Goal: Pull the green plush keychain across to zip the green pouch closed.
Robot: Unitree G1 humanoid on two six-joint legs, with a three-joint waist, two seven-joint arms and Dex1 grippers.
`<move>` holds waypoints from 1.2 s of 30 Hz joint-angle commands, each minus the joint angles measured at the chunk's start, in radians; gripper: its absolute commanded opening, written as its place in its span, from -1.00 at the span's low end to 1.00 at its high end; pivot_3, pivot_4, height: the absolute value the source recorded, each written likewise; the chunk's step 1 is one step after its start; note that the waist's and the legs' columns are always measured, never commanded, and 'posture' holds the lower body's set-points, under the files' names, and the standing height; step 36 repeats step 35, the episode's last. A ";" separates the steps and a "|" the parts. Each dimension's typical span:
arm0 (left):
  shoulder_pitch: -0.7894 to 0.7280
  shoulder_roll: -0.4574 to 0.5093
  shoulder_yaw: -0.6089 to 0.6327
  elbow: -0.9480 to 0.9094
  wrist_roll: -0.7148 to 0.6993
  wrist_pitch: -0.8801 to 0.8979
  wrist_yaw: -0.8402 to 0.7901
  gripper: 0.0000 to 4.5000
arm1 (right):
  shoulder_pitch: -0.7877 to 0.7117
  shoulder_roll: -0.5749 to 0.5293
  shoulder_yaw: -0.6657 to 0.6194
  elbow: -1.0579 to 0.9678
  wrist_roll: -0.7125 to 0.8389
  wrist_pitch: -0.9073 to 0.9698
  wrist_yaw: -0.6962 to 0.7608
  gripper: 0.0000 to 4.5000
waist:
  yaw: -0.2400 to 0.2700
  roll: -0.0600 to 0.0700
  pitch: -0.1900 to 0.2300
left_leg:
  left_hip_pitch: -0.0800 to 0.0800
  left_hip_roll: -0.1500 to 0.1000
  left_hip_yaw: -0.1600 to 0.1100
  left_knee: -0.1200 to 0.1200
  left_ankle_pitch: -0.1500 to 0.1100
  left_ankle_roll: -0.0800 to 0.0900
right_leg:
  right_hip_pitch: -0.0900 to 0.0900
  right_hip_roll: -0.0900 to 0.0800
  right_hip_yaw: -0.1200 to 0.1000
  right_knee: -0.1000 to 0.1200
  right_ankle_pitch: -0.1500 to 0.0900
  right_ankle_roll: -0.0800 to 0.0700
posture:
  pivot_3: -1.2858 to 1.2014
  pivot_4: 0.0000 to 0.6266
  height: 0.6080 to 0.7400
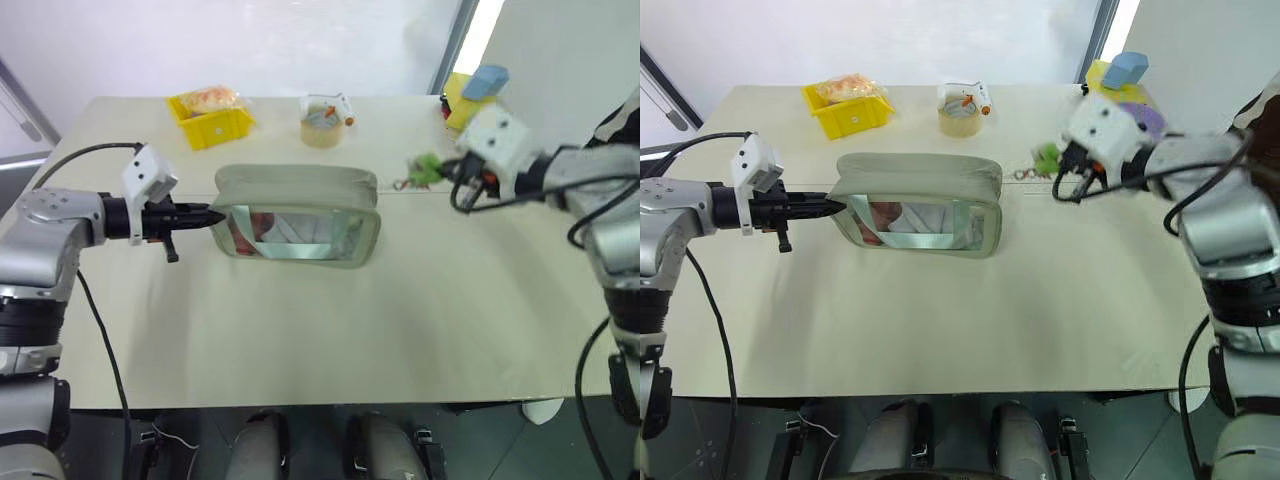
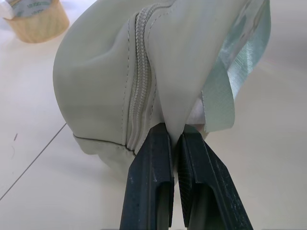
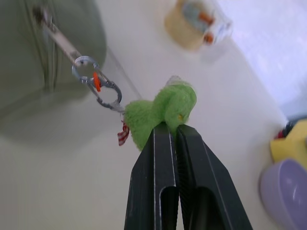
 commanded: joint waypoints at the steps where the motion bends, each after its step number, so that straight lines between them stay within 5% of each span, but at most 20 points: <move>1: 0.002 -0.007 -0.010 -0.007 0.002 0.025 0.004 -1.00 | 0.100 0.051 -0.045 0.012 -0.036 -0.009 -0.106 -0.97 | 0.002 0.000 0.000 | 0.000 0.000 0.000 0.000 0.000 0.000 | 0.000 0.000 0.000 0.000 0.000 0.000 | 0.03 -0.52 0.98; 6: 0.010 -0.019 -0.008 -0.035 -0.005 0.051 0.018 -1.00 | 0.175 0.289 -0.052 0.008 0.009 0.056 -0.223 -0.97 | 0.003 0.000 -0.001 | 0.001 0.000 0.000 0.000 0.000 0.000 | 0.002 0.000 0.000 0.000 0.000 0.000 | 0.03 -0.52 0.98; 10: 0.018 -0.020 -0.004 -0.054 -0.008 0.063 0.027 -1.00 | 0.204 0.375 -0.001 0.036 0.005 0.049 -0.239 -0.97 | 0.005 0.000 -0.001 | 0.000 0.000 -0.001 0.000 0.000 0.000 | 0.002 0.000 0.000 0.000 0.000 0.000 | 0.03 -0.52 0.98; 16: 0.030 -0.025 0.003 -0.079 -0.007 0.067 0.060 -1.00 | 0.209 0.312 0.027 0.059 0.003 -0.014 -0.153 -0.97 | 0.004 0.000 -0.001 | 0.001 0.000 -0.002 0.000 0.000 0.000 | 0.003 0.000 0.000 -0.001 0.000 0.000 | 0.03 -0.52 0.98; 18: 0.024 -0.030 0.013 -0.071 -0.004 0.065 0.083 -1.00 | 0.181 0.256 -0.005 0.055 0.027 -0.016 -0.098 -0.71 | 0.005 0.000 -0.001 | 0.001 0.000 -0.003 0.000 0.000 0.000 | 0.003 0.000 0.000 -0.001 0.000 0.000 | 0.03 -0.52 0.98; 21: -0.007 -0.029 0.050 -0.050 -0.032 0.089 0.095 -0.51 | 0.112 0.162 -0.085 0.038 0.116 0.031 0.012 -0.14 | 0.003 0.000 -0.001 | 0.001 0.000 -0.003 0.000 0.000 0.000 | 0.003 0.000 0.000 -0.001 0.000 0.000 | 0.03 -0.52 0.98; 26: -0.055 0.057 0.106 -0.002 -0.088 0.148 0.026 0.61 | -0.047 0.033 -0.157 -0.007 0.294 0.159 0.196 0.98 | -0.007 0.000 0.000 | 0.000 0.001 -0.003 -0.001 0.000 0.000 | 0.000 0.002 0.000 -0.001 0.000 0.000 | 0.03 -0.52 0.98; 28: -0.069 0.082 0.115 0.007 -0.104 0.170 0.008 0.96 | -0.093 0.023 -0.163 -0.018 0.342 0.202 0.221 1.00 | -0.013 0.000 0.000 | 0.000 0.001 -0.004 -0.001 0.000 0.001 | 0.000 0.002 0.000 -0.001 0.000 0.000 | 0.03 -0.52 0.98; 36: -0.094 0.150 0.164 0.031 -0.130 0.217 0.003 0.96 | -0.196 0.048 -0.130 -0.071 0.416 0.268 0.214 1.00 | -0.019 0.000 0.000 | 0.000 0.001 -0.004 -0.001 -0.001 0.002 | 0.000 0.001 0.000 0.000 0.000 0.000 | 0.03 -0.52 0.98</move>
